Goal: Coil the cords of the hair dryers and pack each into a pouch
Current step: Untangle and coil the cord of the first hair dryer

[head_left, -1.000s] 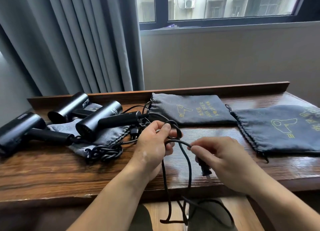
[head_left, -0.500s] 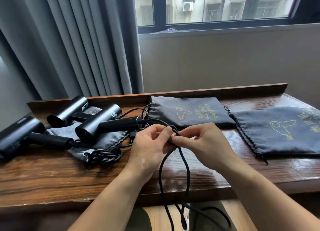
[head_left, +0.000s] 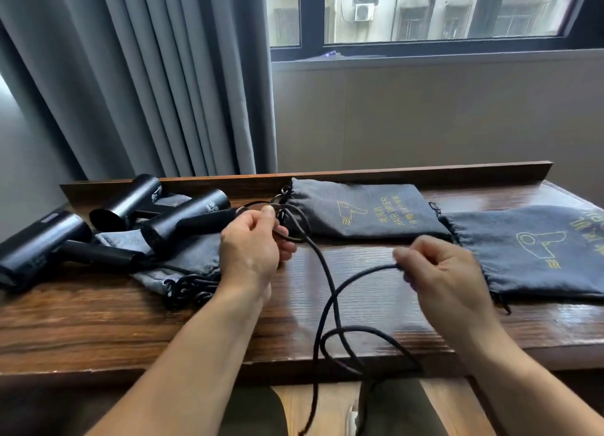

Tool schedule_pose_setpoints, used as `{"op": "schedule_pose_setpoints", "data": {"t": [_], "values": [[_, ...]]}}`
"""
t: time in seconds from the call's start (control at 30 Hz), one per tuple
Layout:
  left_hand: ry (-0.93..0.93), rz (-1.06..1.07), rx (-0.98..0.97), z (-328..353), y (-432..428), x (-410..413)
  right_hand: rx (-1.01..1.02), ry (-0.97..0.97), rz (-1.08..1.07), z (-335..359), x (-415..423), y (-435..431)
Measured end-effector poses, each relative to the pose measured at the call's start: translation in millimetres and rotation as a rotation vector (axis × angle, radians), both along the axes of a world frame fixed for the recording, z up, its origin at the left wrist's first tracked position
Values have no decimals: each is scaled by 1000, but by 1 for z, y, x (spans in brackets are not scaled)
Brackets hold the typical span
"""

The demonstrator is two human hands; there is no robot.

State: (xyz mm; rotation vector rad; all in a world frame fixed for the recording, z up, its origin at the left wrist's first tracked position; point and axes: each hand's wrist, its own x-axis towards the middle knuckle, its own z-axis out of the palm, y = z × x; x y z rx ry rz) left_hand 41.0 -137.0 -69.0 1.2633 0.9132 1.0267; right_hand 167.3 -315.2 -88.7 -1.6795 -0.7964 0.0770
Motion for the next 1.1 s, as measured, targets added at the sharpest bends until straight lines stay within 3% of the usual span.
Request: {"op": "schedule_pose_setpoints", "data": {"t": [0.13, 0.2, 0.37, 0.5, 0.57, 0.7, 0.73, 0.8, 0.93, 1.1], "values": [[53, -106, 5, -7, -12, 0, 48, 162, 231, 9, 4, -4], [60, -152, 1, -14, -16, -1, 29, 112, 338, 14, 0, -2], [-20, -296, -55, -14, -19, -5, -99, -373, 352, 13, -5, 8], [-26, -376, -67, -15, -20, -13, -143, -763, 220, 13, -5, 15], [-29, -389, -68, -18, -18, -15, -68, -694, 169, 14, -3, 17], [-80, -414, -80, -25, -17, -16, 251, -108, 296, 18, -4, 22], [-97, -422, -97, -27, -18, -16, 278, -69, 327, 18, -7, 25], [-146, -435, -156, -28, -19, -17, 232, -161, 320, 13, -13, 33], [-219, -475, -236, -27, -16, -21, 183, -123, 240, 1, -29, 51], [-253, -541, -225, -29, -13, -26, 7, -307, 80, 3, -34, 69]]}}
